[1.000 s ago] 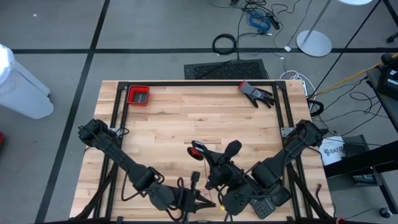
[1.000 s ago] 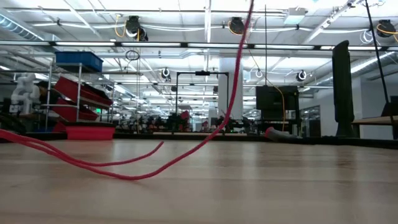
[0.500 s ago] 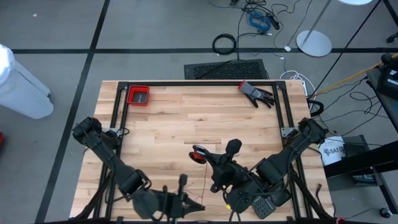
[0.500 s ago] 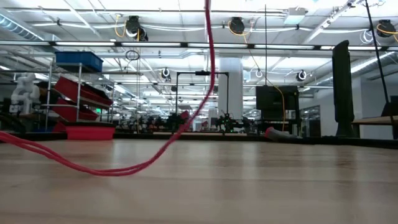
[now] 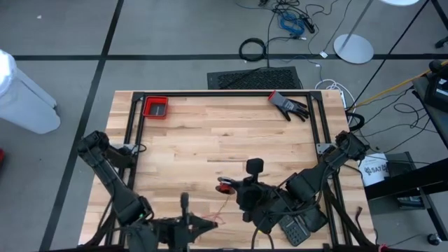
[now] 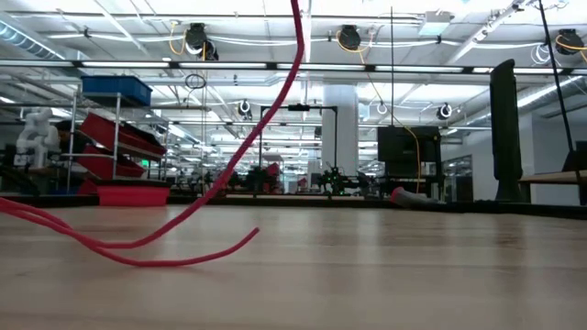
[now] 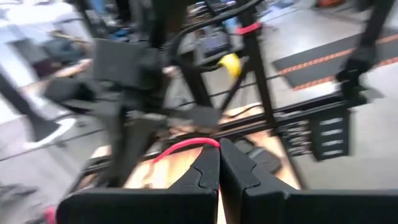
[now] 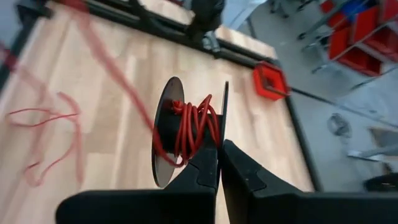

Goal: Coil cords
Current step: Coil the red wire onto the spool

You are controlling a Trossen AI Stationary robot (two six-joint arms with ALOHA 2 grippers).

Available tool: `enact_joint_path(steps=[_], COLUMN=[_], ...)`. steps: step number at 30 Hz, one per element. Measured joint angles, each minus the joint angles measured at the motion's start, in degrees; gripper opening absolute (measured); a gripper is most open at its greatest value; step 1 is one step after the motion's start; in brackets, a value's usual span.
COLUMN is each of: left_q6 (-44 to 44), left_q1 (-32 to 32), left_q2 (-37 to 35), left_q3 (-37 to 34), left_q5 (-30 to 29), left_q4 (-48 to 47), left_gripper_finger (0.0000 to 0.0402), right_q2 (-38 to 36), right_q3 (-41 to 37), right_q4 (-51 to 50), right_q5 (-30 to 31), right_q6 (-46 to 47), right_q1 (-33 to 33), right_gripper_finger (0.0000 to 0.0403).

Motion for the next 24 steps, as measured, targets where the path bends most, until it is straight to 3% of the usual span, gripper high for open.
enact_joint_path(steps=[6, 19, 24], left_q6=[0.3, -0.4, -0.4], left_q1=[-0.9, -0.9, -0.8], left_q2=[0.0, 0.0, 0.0], left_q3=[0.0, 0.0, 0.0], left_q5=[-9.0, -11.8, -11.8], left_q4=[-2.6, -6.5, -7.2], left_gripper_finger=[0.0, 0.0, 0.0], right_q2=[-1.3, -5.3, -6.4], right_q3=[0.0, 0.0, 0.0], right_q4=[0.7, 8.4, 13.3], right_q5=[-4.0, -3.7, 2.1], right_q6=[0.9, -1.5, -1.8], right_q1=[1.1, 8.2, 11.3], right_gripper_finger=[0.0, 0.0, 0.0])
